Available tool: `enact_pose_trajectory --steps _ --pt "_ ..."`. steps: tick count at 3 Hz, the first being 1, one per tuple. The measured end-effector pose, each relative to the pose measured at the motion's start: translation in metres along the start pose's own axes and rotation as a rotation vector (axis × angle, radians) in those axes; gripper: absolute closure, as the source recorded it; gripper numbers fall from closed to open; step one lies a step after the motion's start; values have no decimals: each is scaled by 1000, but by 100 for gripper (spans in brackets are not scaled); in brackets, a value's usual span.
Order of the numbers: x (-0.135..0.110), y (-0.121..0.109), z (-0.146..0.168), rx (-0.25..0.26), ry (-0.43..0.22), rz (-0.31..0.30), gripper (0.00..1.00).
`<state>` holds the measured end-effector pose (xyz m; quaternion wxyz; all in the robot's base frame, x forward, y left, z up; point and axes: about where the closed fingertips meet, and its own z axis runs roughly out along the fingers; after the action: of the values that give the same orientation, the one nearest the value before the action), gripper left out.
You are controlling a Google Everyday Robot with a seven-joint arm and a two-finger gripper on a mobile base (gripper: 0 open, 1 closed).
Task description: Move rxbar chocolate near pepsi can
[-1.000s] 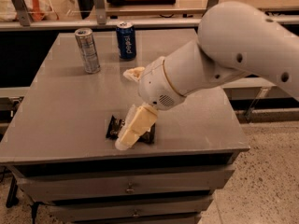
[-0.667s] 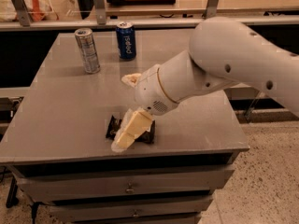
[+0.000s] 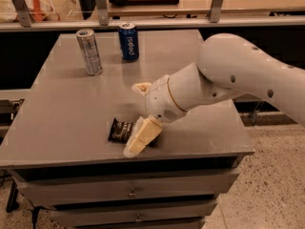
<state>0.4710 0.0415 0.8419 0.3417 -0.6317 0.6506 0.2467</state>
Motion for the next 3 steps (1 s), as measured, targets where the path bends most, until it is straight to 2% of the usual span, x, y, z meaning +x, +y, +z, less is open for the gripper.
enact_pose_trajectory --steps 1,3 --pt "10 1 0 -12 -3 -2 18" --pt "26 4 4 -34 -11 3 64"
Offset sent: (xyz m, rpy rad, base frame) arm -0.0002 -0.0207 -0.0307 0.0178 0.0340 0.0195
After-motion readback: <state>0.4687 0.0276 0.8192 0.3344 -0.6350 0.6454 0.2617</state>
